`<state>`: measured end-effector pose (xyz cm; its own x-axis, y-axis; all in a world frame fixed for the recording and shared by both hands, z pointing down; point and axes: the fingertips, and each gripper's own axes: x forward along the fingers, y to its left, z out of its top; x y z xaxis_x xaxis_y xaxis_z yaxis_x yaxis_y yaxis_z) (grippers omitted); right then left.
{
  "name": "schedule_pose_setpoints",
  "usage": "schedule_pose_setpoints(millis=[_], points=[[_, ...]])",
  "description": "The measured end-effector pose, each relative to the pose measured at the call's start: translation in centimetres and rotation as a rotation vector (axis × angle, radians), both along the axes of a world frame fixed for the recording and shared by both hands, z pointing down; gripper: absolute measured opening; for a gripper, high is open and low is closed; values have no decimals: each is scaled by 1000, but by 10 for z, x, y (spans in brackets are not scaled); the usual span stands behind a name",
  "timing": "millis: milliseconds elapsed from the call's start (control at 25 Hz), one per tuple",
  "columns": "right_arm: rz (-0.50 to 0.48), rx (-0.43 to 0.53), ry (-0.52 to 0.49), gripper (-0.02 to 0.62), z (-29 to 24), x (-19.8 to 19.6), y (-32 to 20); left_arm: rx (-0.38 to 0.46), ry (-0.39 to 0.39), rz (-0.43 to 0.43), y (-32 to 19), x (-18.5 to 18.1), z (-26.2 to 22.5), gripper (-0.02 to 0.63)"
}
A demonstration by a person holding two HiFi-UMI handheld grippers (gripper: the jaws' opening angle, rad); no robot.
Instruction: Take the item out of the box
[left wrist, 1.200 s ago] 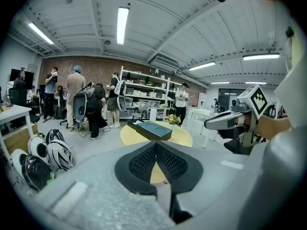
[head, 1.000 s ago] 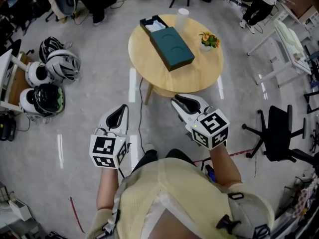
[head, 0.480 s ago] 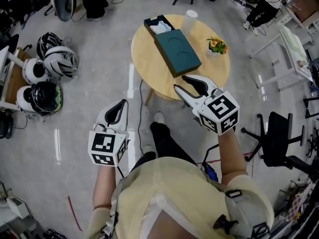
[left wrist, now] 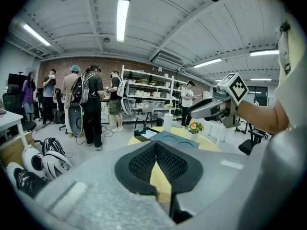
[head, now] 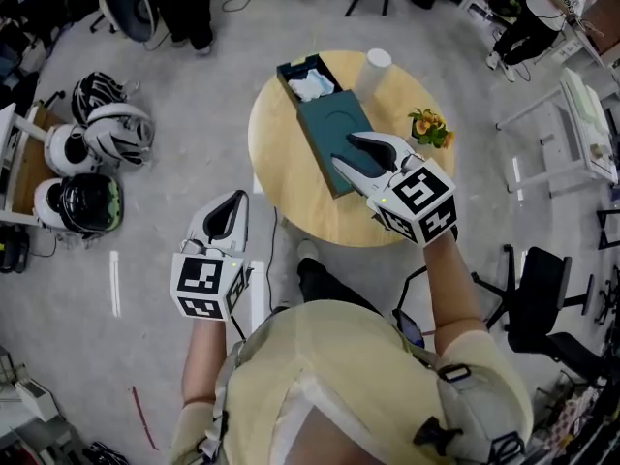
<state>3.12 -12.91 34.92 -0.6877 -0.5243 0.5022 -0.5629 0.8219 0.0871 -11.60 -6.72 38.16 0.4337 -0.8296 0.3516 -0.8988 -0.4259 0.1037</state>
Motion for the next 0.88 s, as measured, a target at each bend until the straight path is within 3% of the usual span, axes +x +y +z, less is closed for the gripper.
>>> schedule_pose_setpoints(millis=[520, 880], points=[[-75, -43, 110, 172, 39, 6, -118, -6, -25, -39, -114, 25, 3, 2], [-53, -106, 172, 184, 72, -8, -168, -9, -38, 5, -170, 31, 7, 2]])
